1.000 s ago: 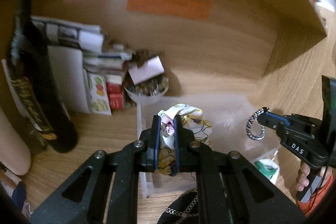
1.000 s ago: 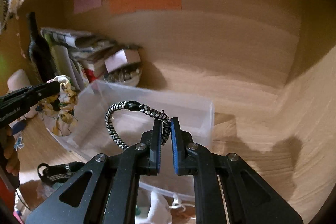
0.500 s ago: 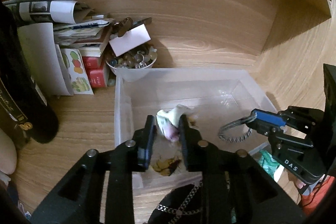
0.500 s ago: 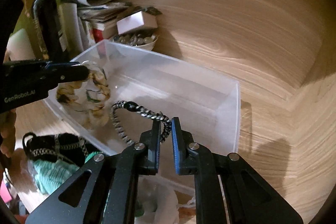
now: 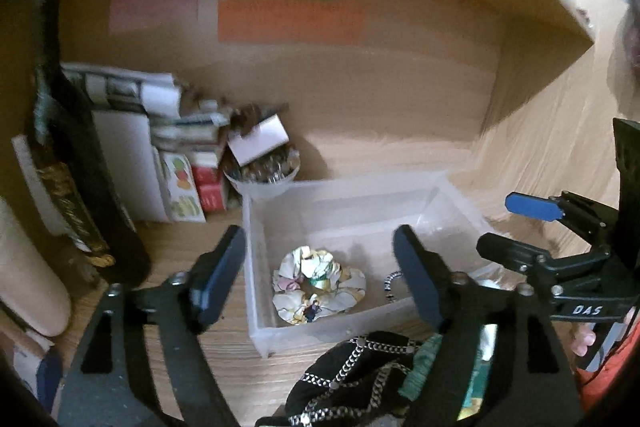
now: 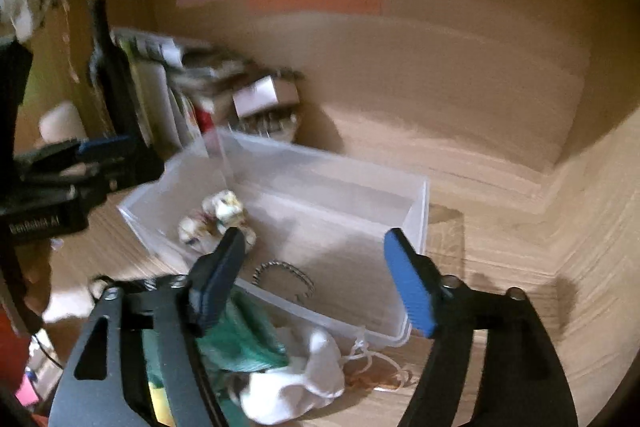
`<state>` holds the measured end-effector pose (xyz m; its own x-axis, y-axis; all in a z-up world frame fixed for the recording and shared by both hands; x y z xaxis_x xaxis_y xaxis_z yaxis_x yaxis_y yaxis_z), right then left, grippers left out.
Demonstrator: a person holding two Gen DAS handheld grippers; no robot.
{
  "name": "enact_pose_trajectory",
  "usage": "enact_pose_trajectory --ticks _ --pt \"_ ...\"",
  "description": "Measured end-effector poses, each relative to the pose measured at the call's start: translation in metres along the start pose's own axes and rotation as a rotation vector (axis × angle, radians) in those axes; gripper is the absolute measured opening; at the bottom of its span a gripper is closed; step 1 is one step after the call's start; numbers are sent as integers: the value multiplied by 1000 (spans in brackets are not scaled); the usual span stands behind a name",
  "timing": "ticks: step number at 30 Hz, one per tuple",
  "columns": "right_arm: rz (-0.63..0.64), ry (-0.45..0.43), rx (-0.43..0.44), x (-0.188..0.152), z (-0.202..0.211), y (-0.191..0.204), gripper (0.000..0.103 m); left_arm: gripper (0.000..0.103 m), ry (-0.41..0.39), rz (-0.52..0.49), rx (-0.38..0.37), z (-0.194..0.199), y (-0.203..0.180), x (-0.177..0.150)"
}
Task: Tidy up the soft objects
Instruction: 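Grasp the green knit sock with the right tool while the left tool grasps the black chain headband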
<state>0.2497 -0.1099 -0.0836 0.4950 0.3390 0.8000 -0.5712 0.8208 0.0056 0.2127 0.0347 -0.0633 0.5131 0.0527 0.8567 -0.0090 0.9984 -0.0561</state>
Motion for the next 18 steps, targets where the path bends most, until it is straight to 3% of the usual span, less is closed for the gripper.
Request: enact_pose_trajectory --ticks 2,8,13,18 --pt "-7 -37 12 4 14 5 74 95 -37 0 6 15 0 1" --pt "-14 -106 44 -1 42 26 82 100 -57 5 17 35 2 -10" --pt "-48 -96 89 -18 45 37 82 100 -9 1 48 36 6 -39" --pt "-71 -44 133 -40 35 50 82 100 101 2 66 20 11 -80"
Point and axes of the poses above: each gripper's, at about its wrist camera, not at the fingertips, and z roughly against the way its jaws point, y to its left, x to its top, the point moved 7 cm from there along -z, roughly the way its jaws point, and after that the axes turned 1 degree about x, right-handed, at the moved point
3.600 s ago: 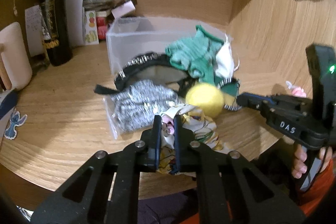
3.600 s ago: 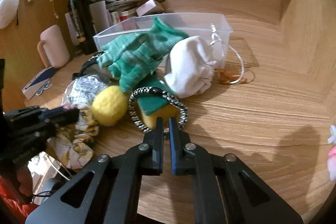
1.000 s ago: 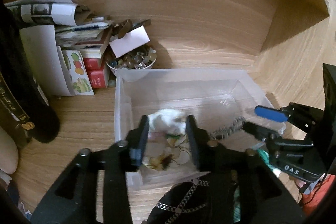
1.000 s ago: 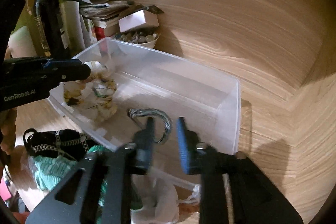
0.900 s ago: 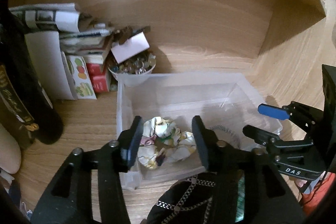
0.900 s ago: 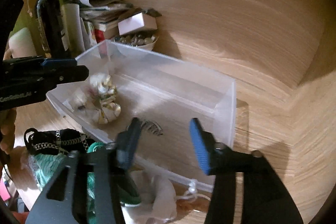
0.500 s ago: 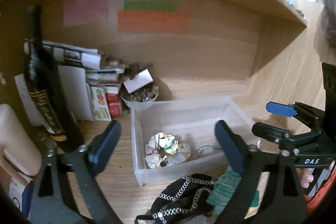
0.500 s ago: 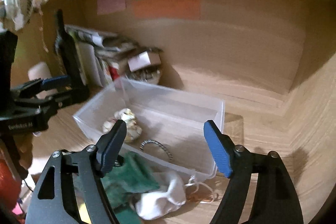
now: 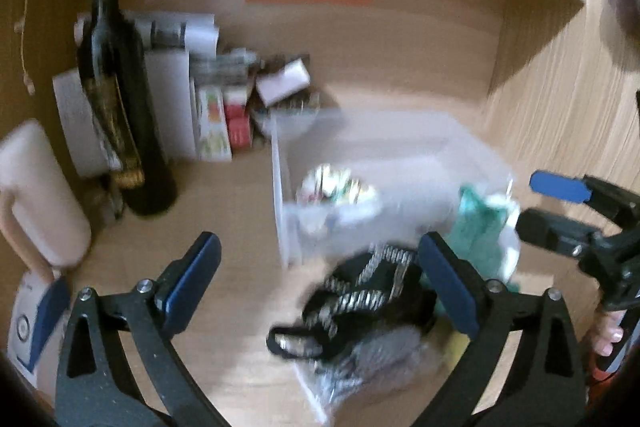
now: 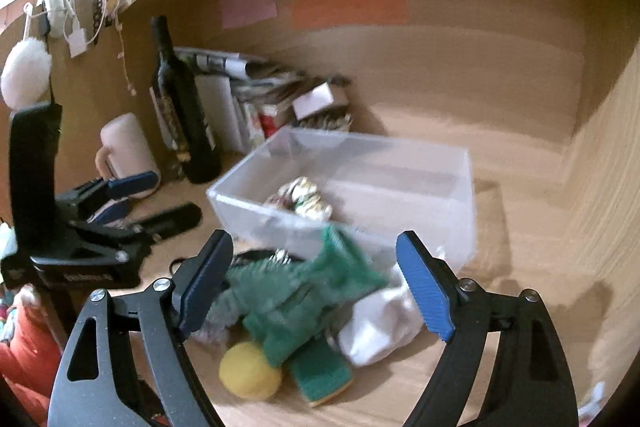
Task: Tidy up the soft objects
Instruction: 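Grasp the green knit sock with the right tool while the left tool grasps the black chain headband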
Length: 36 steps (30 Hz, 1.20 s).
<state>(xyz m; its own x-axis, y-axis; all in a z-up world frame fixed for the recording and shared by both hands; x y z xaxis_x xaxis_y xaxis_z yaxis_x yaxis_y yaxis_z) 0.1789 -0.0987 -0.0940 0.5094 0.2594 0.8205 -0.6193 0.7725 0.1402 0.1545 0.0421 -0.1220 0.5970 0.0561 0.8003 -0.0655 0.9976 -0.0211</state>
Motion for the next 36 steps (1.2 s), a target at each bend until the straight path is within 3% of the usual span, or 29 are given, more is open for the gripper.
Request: enact_pose_trajectory --ticks 8,10,12,18,20,24,26,32,36 --pt "-20 67 42 -29 -20 12 81 100 84 33 -38 -18 -1 -31" --pt "-21 83 44 -34 -26 12 78 100 92 37 -49 -23 -4 -33" --pt "-15 105 37 -39 -34 12 66 100 99 41 -70 -28 -7 -34" --pt "-1 128 52 -46 -44 12 40 78 128 44 -135 -33 -16 -38" --pt "4 118 60 -43 -41 13 32 63 131 33 -149 -33 -18 -37" --pt "1 97 57 -39 -35 12 15 44 133 13 -148 -33 -22 -39" --pt "-10 81 54 -36 -33 11 13 35 125 3 -151 -31 -23 -40" --pt "-3 9 37 -20 -15 10 12 22 68 2 -148 -15 -24 -32" --pt "3 -45 25 -5 1 8 12 19 5 13 -154 4 -22 -15"
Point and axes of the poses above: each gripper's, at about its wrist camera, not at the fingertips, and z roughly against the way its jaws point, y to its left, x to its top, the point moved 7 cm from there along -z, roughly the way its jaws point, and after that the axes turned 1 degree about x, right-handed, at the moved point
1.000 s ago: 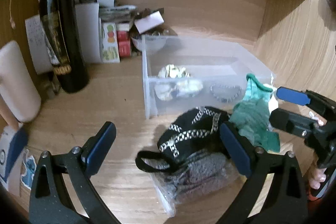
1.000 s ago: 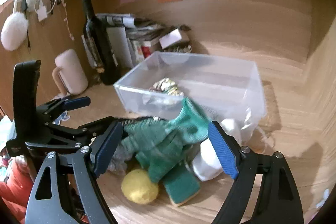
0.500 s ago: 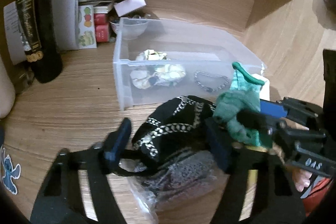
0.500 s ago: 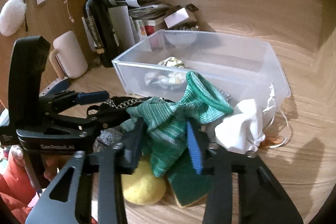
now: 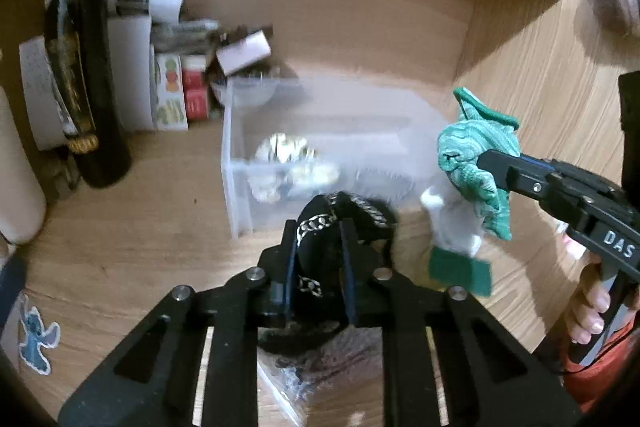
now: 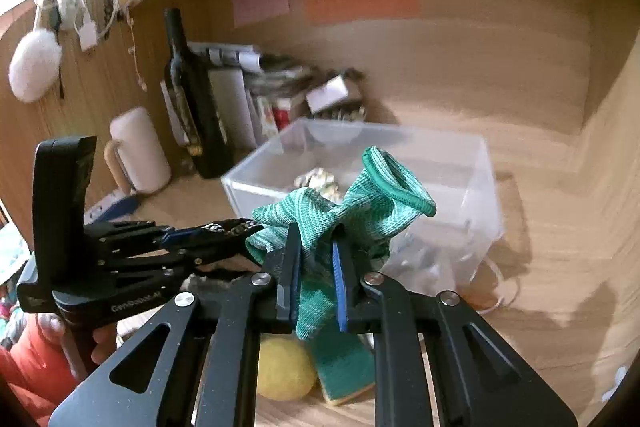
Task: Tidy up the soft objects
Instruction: 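Grasp the green knit sock with the right tool while the left tool grasps the black chain headband, then lower the sock and headband into the clear bin and open both tools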
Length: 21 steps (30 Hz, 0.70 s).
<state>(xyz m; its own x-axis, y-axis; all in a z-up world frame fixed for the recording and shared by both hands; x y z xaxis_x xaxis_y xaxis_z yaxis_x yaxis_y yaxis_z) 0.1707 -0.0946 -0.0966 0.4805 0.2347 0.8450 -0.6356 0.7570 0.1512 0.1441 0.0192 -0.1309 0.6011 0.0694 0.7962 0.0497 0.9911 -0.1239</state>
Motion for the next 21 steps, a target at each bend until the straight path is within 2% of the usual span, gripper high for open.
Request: enact_pose_trajectory --ticks 7,13,21 --pt "-2 -73 -44 22 21 -13 12 18 -101 -34 -5 32 -6 30" --pt "-8 -103 -77 35 29 -24 12 18 -146 -21 -17 45 -6 55" --pt "11 -139 -105 54 32 -32 12 18 -247 -14 31 60 4 97"
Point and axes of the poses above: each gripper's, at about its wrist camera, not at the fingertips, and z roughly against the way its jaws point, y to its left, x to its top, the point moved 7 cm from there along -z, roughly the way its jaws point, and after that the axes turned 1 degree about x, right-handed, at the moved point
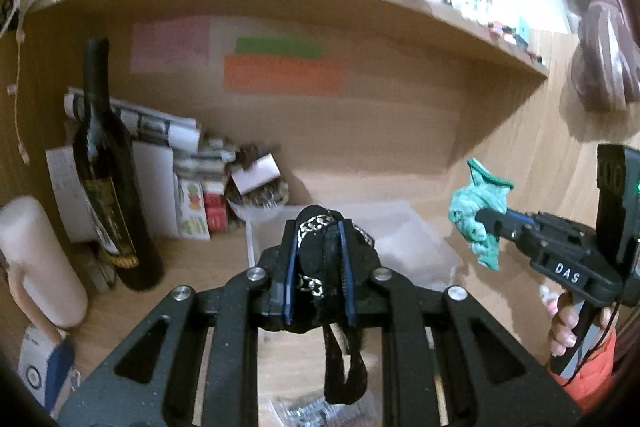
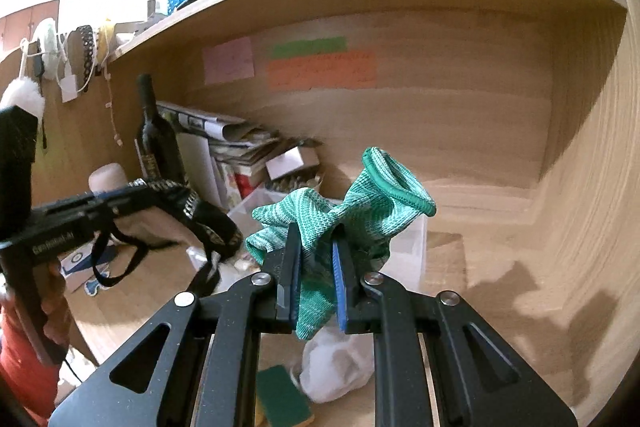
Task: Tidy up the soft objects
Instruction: 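Lower the sock and headband into the clear bin and open both tools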
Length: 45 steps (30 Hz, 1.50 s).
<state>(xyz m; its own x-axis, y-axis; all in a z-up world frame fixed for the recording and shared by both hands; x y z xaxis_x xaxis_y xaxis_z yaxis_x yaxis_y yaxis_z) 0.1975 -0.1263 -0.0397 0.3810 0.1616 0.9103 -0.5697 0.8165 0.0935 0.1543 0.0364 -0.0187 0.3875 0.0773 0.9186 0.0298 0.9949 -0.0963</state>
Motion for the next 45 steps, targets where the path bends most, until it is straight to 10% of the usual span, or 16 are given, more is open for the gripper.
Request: enact_pose_trajectory --ticks 11,37,45 --pt "17 11 -1 21 -31 -9 12 18 -12 41 74 -39 22 19" --pt "43 379 9 -50 -135 -17 13 19 325 -52 46 -149 1 -63" --pt "38 383 6 -48 -134 -15 31 42 346 -39 19 -143 0 -67"
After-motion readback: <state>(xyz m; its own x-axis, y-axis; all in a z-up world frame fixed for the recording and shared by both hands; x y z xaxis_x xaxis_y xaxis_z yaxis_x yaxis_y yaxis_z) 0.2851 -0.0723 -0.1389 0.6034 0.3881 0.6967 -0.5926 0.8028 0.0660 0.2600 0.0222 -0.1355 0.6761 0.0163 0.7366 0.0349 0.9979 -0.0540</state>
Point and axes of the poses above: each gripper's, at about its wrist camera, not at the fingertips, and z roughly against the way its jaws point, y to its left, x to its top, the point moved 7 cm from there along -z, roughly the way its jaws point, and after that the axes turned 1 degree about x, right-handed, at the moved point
